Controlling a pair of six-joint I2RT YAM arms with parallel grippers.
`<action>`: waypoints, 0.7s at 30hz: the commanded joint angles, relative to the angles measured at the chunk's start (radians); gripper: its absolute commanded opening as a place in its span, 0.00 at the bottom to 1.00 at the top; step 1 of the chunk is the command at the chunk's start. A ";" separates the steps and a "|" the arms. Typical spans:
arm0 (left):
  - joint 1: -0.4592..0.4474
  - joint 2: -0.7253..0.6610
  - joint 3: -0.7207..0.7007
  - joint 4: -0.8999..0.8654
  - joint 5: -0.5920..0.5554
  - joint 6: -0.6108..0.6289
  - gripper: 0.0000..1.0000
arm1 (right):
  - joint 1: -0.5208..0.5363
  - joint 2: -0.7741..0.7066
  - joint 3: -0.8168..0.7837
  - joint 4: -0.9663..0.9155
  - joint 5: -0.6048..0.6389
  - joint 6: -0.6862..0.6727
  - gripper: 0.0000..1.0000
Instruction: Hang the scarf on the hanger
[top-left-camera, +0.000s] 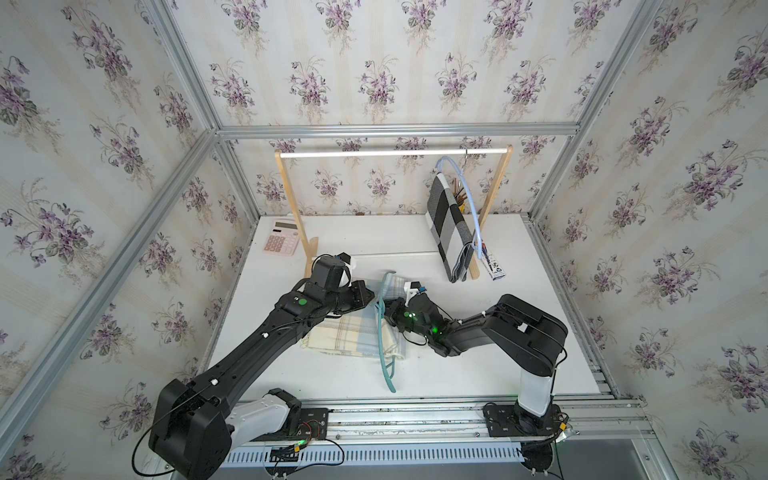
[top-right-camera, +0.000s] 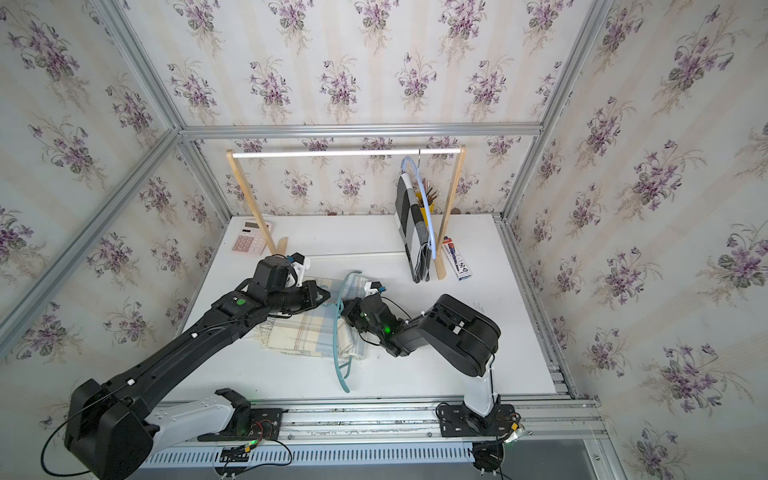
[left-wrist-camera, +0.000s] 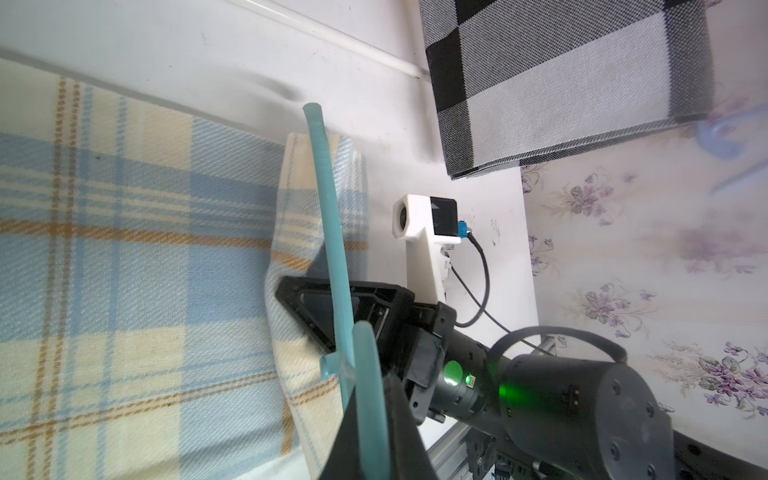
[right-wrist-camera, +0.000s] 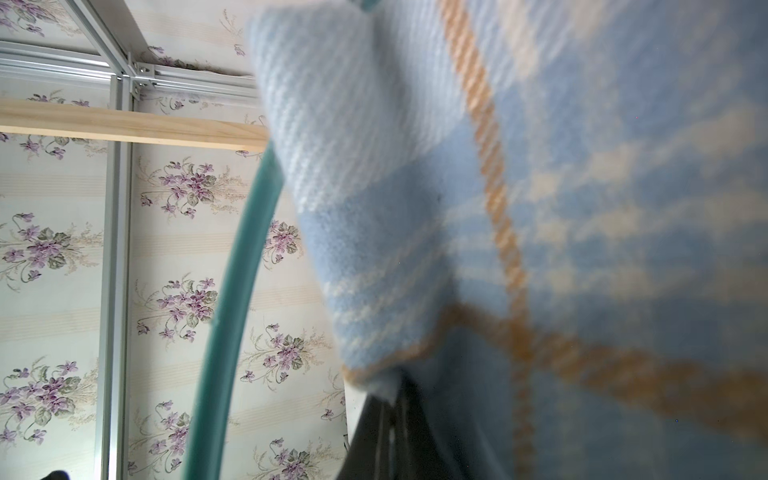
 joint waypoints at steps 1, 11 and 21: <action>0.001 0.007 0.007 0.052 0.030 -0.006 0.00 | 0.003 0.009 0.033 -0.003 -0.051 -0.017 0.00; 0.001 0.026 0.005 0.026 -0.068 0.015 0.00 | -0.001 -0.126 0.034 -0.203 -0.075 -0.159 0.59; 0.003 0.047 0.004 0.017 -0.114 0.035 0.00 | -0.013 -0.233 -0.048 -0.243 -0.073 -0.189 0.65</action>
